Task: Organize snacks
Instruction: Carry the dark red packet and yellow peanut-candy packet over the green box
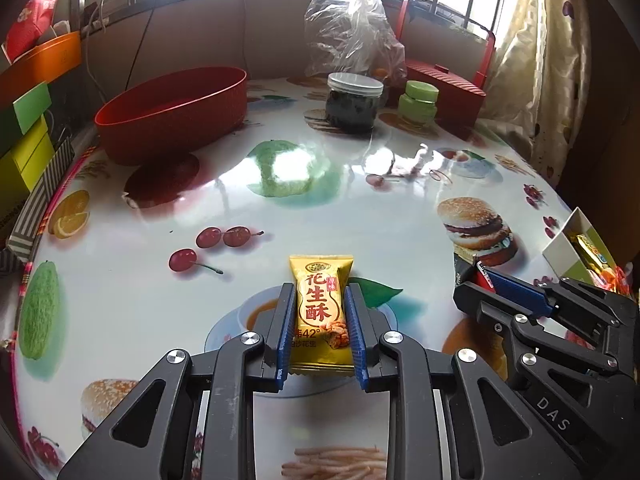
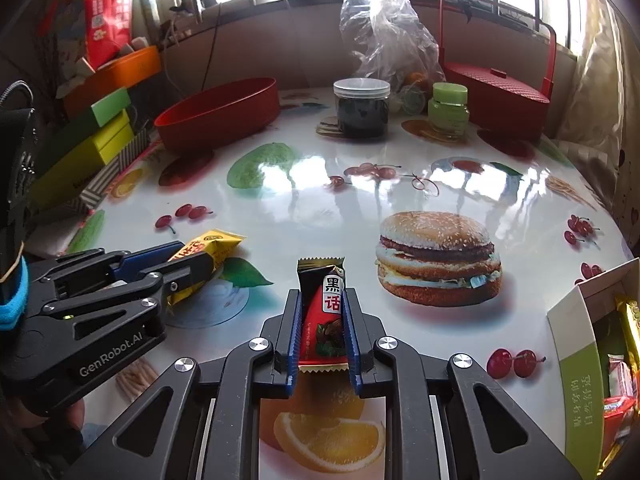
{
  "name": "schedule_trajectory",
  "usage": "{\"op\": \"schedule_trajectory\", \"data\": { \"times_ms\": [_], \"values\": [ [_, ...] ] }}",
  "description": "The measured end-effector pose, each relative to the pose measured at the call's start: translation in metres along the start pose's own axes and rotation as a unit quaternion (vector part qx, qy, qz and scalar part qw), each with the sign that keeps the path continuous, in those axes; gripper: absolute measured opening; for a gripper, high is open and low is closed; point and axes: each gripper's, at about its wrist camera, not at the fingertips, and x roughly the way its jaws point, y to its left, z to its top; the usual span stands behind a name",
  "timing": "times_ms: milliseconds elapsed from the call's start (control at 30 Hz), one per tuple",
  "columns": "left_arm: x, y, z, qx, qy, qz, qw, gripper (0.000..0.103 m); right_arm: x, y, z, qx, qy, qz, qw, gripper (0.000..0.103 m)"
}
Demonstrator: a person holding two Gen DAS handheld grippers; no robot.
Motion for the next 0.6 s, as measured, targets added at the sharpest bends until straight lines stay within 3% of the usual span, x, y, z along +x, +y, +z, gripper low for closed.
{"op": "schedule_trajectory", "data": {
  "times_ms": [433, 600],
  "values": [
    [-0.029, -0.015, -0.002, 0.011, -0.024, -0.013, 0.9996, 0.026, -0.033, -0.004, -0.008, 0.003, -0.022, 0.000, 1.000, 0.019],
    [-0.025, -0.015, -0.007, 0.007, -0.013, -0.012, 0.9998, 0.026, -0.044, -0.010, -0.014, 0.009, -0.026, -0.004, 1.000, 0.018]
  ]
}}
